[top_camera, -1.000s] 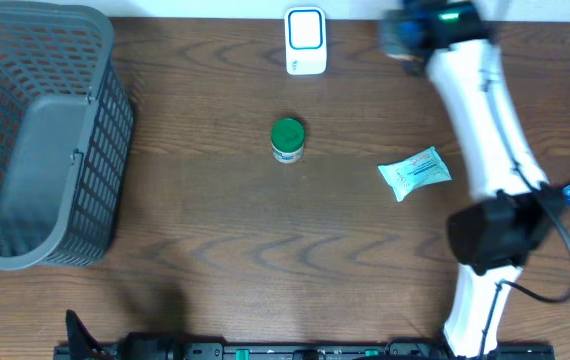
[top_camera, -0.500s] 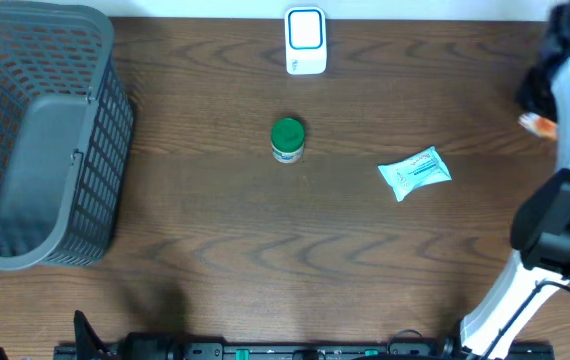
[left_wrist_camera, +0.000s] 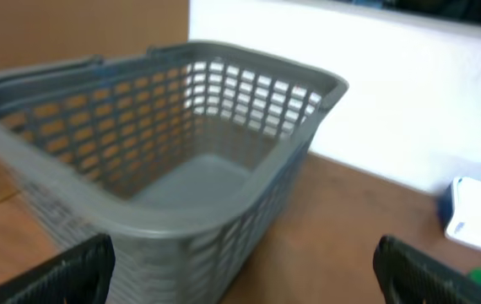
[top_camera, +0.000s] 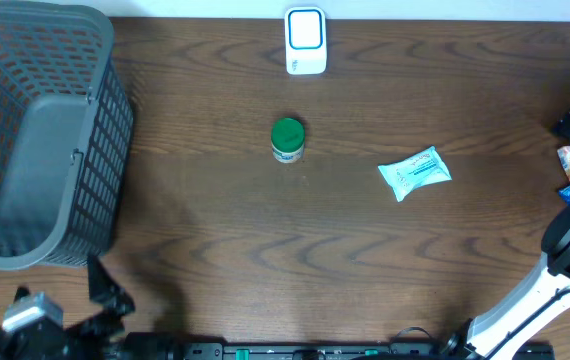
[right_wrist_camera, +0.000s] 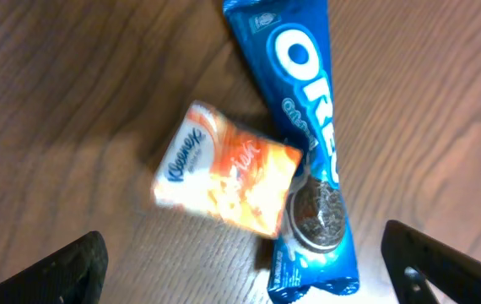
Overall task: Scan the item barcode
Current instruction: 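Carry the orange packet to the far right and release it, then reach the right gripper to the green-lidded jar and grasp it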
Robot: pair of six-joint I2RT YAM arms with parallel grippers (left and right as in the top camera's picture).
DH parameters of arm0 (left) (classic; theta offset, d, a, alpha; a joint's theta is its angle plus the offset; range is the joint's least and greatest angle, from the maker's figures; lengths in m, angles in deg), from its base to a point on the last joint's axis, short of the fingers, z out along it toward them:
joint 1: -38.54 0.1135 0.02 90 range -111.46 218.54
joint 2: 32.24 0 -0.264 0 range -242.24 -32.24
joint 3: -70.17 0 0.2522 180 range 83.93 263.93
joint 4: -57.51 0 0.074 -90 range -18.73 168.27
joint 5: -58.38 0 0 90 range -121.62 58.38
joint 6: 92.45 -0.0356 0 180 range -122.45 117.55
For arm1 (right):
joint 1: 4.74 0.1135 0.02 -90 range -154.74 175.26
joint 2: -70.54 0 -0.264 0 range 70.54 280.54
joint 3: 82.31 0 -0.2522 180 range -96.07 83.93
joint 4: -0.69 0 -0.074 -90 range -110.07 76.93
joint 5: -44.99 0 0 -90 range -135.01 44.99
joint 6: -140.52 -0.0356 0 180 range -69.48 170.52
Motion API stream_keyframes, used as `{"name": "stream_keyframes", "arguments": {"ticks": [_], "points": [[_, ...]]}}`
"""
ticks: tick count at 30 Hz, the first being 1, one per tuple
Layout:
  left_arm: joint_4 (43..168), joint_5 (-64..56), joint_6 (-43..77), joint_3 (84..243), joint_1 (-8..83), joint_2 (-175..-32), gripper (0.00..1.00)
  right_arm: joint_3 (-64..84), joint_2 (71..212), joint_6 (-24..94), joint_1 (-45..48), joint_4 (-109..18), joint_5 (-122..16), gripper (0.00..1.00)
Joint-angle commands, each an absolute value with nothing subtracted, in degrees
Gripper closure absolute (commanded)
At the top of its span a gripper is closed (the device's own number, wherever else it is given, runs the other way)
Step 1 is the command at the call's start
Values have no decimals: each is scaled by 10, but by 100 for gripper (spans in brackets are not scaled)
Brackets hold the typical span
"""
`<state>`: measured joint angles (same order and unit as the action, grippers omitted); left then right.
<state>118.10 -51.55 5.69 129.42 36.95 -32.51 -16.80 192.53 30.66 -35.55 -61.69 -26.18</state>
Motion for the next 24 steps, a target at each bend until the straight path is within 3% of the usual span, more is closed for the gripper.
{"name": "stream_keyframes", "arguments": {"ticks": [1,7,12,24], "points": [[1110,-484,71,1239,372,-325,2,-166,1916,304,-364,-617,-339,1],[955,-442,71,1124,372,-325,2,-166,1872,308,-357,-628,-492,1],[907,-442,79,1046,372,-325,2,-166,1822,308,-321,-680,-584,1],[903,-349,120,959,372,-325,2,-165,1771,278,-54,-758,-680,1]]}}
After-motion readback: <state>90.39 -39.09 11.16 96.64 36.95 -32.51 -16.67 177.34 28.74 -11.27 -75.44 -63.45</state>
